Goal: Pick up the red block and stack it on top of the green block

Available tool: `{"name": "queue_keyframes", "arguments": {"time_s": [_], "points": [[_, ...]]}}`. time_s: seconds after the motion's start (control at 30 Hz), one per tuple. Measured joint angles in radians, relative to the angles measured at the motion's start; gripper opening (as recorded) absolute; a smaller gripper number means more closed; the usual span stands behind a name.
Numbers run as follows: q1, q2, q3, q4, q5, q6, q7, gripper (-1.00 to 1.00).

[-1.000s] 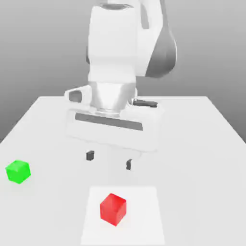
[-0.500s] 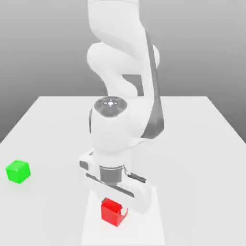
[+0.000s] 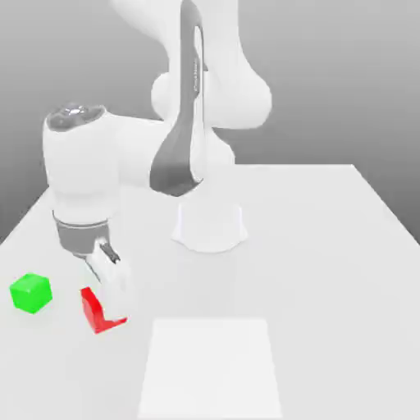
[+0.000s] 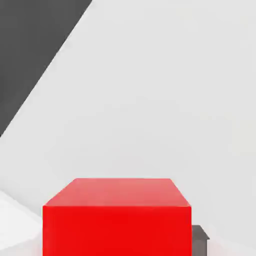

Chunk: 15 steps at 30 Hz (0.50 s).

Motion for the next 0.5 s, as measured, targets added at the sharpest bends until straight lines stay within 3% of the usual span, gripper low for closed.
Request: {"name": "queue_keyframes", "arguments": {"time_s": [0.2,0.27,0.37,0.4,0.5], "points": [[-0.255,-0.034,-0.122,0.005,0.010,-0.037,0.091,-1.00],[-0.333,0.015,-0.093,0.007,0.037,0.007,0.081,-1.00],[-0.306,0.117,-0.049,0.012,0.085,0.102,0.049,-1.00],[-0.311,0.144,-0.040,0.014,0.098,0.128,0.040,1.00],[-0.311,0.144,-0.040,0.014,0.098,0.128,0.040,1.00]]}}
